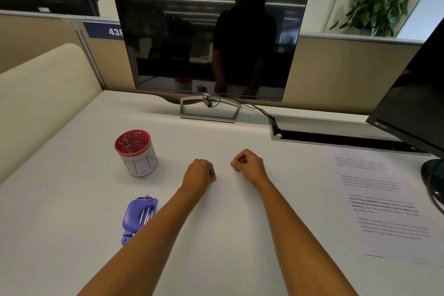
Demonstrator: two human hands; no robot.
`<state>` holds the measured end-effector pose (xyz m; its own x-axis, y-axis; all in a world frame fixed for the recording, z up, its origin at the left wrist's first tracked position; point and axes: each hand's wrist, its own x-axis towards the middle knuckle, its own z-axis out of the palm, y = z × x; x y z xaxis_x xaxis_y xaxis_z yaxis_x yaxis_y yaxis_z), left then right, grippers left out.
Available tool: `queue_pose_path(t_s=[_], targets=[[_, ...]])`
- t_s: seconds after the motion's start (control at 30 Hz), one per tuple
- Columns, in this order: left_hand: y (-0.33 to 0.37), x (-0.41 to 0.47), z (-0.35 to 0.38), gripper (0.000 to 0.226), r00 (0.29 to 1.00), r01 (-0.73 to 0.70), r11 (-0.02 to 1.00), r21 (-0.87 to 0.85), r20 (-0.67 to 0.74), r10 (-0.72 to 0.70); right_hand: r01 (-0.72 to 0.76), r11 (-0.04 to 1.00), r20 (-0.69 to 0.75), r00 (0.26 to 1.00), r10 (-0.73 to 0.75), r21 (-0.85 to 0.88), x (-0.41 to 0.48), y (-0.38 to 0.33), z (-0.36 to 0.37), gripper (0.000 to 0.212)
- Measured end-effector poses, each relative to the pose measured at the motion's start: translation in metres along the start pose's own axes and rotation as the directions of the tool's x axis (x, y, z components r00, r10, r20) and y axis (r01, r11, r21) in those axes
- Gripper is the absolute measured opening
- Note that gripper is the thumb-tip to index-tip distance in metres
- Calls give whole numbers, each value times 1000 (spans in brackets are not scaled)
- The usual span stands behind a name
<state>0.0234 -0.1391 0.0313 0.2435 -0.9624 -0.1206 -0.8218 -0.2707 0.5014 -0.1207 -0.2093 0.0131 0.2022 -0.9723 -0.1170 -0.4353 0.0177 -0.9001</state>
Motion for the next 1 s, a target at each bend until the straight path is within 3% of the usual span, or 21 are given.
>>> queue_pose_path(t_s=[0.13,0.27,0.33,0.5,0.77,1.0], targets=[[7,5,-3,22,990,36,994,99,135,-49,-17,1000,6,1000,17,5,-2,-1,-1,9],[4,-2,1,20,984,-23,994,103,177,5,-25,999,-4,1000,25,22,-6,0,-4,9],[-1,-5,-1,10,990,-3,1000,0,142,3,-36,998,-10,999,36,45,-8,1,-6,9],[-15,-11,-5,18,994,108,956,-272,17,-108,-65,985,-56,996,75,163,-14,9,-17,11],[-18,-20,6,17,990,-20,964,-263,-139,-17,-92,971,-80,991,112,221,-20,14,-26,9],[-11,-14,1,15,995,-37,993,-113,-99,26,-96,970,-81,990,117,225,-22,13,-27,10]])
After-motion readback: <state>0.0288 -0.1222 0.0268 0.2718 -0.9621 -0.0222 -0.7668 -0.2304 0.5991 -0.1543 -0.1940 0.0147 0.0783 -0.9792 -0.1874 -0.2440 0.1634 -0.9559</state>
